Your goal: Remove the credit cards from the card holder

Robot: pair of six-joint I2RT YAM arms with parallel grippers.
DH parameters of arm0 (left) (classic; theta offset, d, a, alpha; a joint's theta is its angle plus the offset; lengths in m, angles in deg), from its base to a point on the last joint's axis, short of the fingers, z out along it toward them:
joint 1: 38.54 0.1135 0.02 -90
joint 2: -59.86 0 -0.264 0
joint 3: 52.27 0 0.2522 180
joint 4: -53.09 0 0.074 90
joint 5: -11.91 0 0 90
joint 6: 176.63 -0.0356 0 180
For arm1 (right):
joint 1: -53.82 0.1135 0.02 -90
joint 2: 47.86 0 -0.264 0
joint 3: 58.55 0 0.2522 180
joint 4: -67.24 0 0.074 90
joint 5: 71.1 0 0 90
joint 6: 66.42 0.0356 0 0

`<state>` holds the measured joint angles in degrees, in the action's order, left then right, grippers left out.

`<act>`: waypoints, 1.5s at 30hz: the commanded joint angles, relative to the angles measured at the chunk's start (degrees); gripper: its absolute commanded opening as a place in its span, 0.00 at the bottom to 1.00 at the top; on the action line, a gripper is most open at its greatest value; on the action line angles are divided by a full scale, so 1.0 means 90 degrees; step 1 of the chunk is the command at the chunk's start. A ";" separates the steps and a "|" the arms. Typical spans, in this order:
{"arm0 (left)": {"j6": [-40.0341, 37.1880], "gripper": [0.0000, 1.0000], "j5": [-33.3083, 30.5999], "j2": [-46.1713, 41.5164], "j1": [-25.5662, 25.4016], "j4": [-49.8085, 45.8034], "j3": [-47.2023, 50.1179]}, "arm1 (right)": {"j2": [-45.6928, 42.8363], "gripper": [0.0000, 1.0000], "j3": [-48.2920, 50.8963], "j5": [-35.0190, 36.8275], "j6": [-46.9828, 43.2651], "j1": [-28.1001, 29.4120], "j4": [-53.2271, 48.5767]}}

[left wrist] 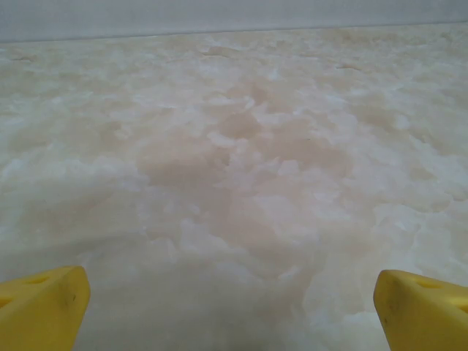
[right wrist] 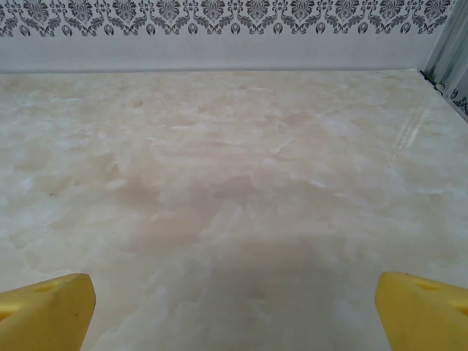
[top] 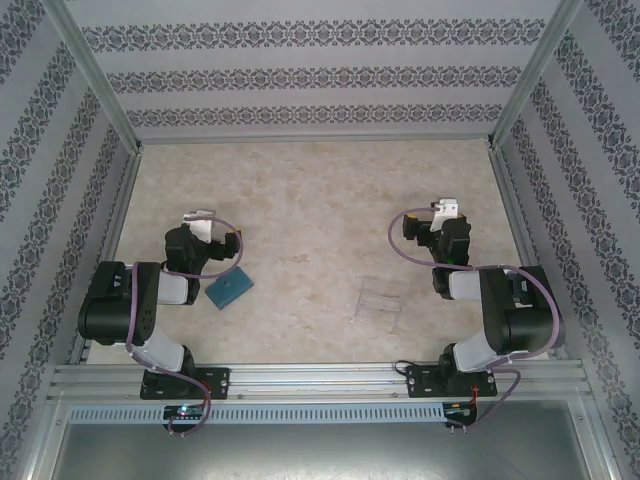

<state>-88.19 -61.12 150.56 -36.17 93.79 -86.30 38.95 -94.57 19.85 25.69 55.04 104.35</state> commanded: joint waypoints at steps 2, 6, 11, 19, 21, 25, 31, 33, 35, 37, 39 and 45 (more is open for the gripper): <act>-0.0126 1.00 0.0110 0.0012 0.0054 0.0158 -0.0062 | 0.0055 0.98 0.0071 -0.0108 -0.0071 -0.0057 0.0285; -0.0124 1.00 0.0105 0.0011 0.0054 0.0181 -0.0052 | 0.0052 0.98 0.0071 -0.0108 -0.0066 -0.0057 0.0280; -0.0109 1.00 0.0038 0.0013 0.0049 0.0244 -0.0022 | 0.0053 0.98 0.0071 -0.0106 -0.0062 -0.0056 0.0285; -0.0110 1.00 0.0026 0.0011 0.0050 0.0218 -0.0042 | 0.0053 0.98 0.0071 -0.0107 -0.0065 -0.0057 0.0285; -0.0071 1.00 -0.0055 0.0011 0.0049 0.0152 -0.0075 | 0.0052 0.98 0.0071 -0.0110 -0.0059 -0.0057 0.0285; -0.0009 1.00 -0.0202 0.0011 0.0049 0.0077 -0.0117 | 0.0053 0.98 0.0071 -0.0114 -0.0062 -0.0057 0.0285; 0.0091 1.00 -0.0506 0.0016 0.0054 -0.0047 -0.0185 | 0.0071 0.98 0.0052 -0.0123 -0.0049 -0.0066 0.0265; 0.0164 1.00 -0.0723 0.0011 0.0049 -0.0128 -0.0221 | 0.0045 0.98 0.0070 -0.0120 -0.0071 -0.0065 0.0280; 0.0147 1.00 -0.0700 0.0012 0.0049 -0.0063 -0.0190 | 0.0026 0.98 0.0064 -0.0101 -0.0076 -0.0058 0.0264; 0.0115 1.00 -0.0639 -0.0027 0.0049 0.0001 -0.0144 | -0.0111 0.98 -0.0041 -0.0028 -0.0087 -0.0025 -0.0040; 0.0128 1.00 -0.0757 -0.0181 0.0032 0.0034 -0.0065 | -0.0295 0.98 -0.0118 0.0136 -0.0125 0.0040 -0.0313; 0.0204 1.00 -0.1478 -0.0933 -0.0110 -0.1071 -0.0305 | -0.0967 0.98 -0.0370 0.0466 -0.0181 0.0228 -0.1484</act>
<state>-87.56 -69.89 145.36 -36.34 89.59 -87.26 33.26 -95.45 21.62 24.81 56.06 96.88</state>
